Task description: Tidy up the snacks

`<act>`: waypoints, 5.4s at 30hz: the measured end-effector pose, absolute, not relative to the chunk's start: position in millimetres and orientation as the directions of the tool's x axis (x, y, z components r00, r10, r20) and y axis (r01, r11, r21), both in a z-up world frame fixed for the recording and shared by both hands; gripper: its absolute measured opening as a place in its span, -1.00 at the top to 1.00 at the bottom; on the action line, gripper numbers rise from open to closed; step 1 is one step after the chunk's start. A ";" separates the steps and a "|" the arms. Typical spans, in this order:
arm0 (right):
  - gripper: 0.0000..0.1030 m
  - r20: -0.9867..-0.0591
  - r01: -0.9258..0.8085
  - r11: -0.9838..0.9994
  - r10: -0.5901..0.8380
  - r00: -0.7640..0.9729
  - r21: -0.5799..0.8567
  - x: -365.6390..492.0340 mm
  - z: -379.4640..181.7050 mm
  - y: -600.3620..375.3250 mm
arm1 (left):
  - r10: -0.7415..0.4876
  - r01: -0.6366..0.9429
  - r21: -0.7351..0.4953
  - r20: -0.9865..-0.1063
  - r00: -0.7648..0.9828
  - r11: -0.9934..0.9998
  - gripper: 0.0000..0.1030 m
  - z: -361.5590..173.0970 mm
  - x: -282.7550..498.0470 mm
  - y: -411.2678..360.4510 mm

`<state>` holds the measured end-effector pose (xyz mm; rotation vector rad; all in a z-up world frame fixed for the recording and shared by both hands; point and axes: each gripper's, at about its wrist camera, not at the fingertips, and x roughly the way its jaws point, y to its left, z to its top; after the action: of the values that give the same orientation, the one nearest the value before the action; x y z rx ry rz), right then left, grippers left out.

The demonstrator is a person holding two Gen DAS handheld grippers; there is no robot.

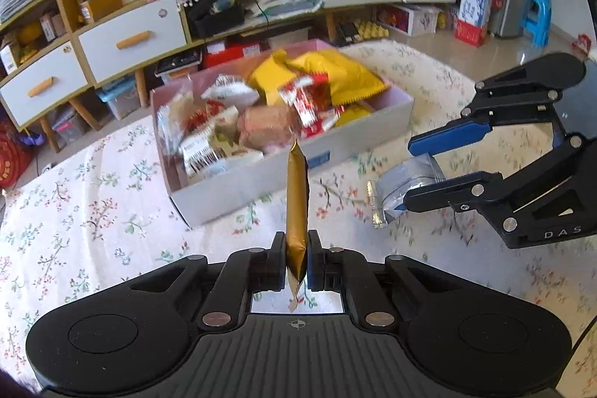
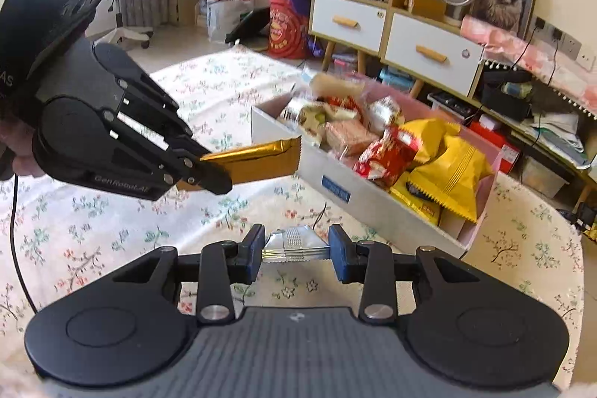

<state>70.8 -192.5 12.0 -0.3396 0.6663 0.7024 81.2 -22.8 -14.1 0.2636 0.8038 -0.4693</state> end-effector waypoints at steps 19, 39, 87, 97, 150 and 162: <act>0.34 -0.564 -0.428 0.903 0.341 0.752 -0.025 128.6 10.4 -219.1 | -0.278 0.382 0.008 -0.672 0.686 0.924 0.85 6.9 146.3 -41.4; 0.33 -0.622 -0.366 0.926 0.234 0.748 -0.092 143.0 -15.9 -221.6 | -0.211 0.327 0.042 -0.684 0.698 0.944 0.72 -17.8 210.0 -73.2; -0.99 -0.741 -0.098 0.995 0.070 0.668 0.006 37.6 46.4 -201.5 | 0.008 0.009 0.019 -0.740 0.672 1.000 -0.99 36.7 4.4 4.1; -0.99 -0.739 -0.074 0.997 0.061 0.671 0.015 41.2 43.2 -197.1 | 0.051 -0.040 0.033 -0.727 0.685 0.999 -0.99 41.7 5.3 2.5; -0.99 -0.760 -0.117 0.993 0.051 0.648 -0.034 36.5 35.1 -182.6 | 0.038 -0.022 0.031 -0.751 0.660 0.999 -0.99 34.7 5.2 -5.4; -0.99 -0.760 -0.118 0.992 0.051 0.647 -0.033 36.5 35.1 -182.5 | 0.037 -0.021 0.030 -0.753 0.657 0.999 -0.99 34.5 4.6 -6.8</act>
<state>36.5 -182.5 35.1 -0.0823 0.8614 0.0962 4.6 -6.8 34.5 0.0195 0.8529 0.0325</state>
